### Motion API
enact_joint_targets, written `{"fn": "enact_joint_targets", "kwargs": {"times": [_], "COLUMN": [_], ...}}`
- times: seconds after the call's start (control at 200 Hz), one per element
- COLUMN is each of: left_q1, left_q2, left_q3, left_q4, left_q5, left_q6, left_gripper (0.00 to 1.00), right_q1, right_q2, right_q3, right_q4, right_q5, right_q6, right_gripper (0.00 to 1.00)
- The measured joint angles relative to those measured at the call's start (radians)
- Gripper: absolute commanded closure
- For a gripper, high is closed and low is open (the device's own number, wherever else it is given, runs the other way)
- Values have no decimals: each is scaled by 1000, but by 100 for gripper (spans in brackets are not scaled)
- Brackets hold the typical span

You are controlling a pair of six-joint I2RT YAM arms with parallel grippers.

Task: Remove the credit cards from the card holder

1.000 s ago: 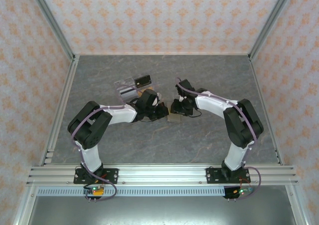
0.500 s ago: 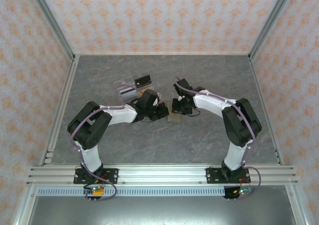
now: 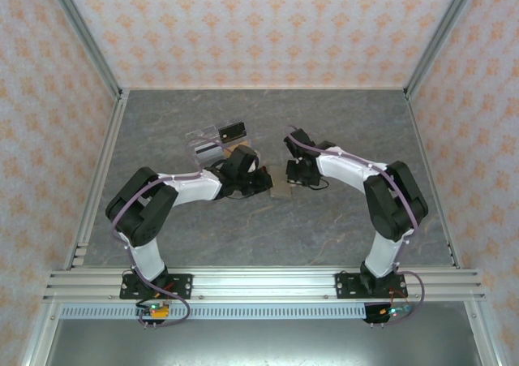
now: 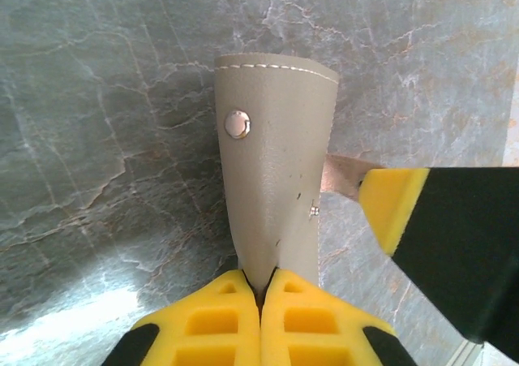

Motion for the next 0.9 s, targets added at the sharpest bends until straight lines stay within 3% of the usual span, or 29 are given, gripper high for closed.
{"fn": "enact_joint_targets", "kwargs": {"times": [0.145,0.265,0.566,0.746,0.901], "left_q1": [0,1,9,22,22], "left_q2": [-6,-29,-121,-137,-137], "left_q3": [4,5,8,8,8], "left_q4": [-58,-100,-183,-210,-230], "left_q5": [-34,-75,-206,-257,-284], "left_q6": [9,5,26,30,30], "left_gripper": [42,26,5,0,0], "right_q1": [0,-1,-6,-6,-6], "right_q2": [0,0,6,22,37], "right_q3": [0,0,0,0,0], "right_q4": [7,26,40,40,39], "right_q5": [-21,-50,-61,-55,-47], "right_q6": [2,0,-14,-24,-38], "right_gripper": [68,75,81,81,92]}}
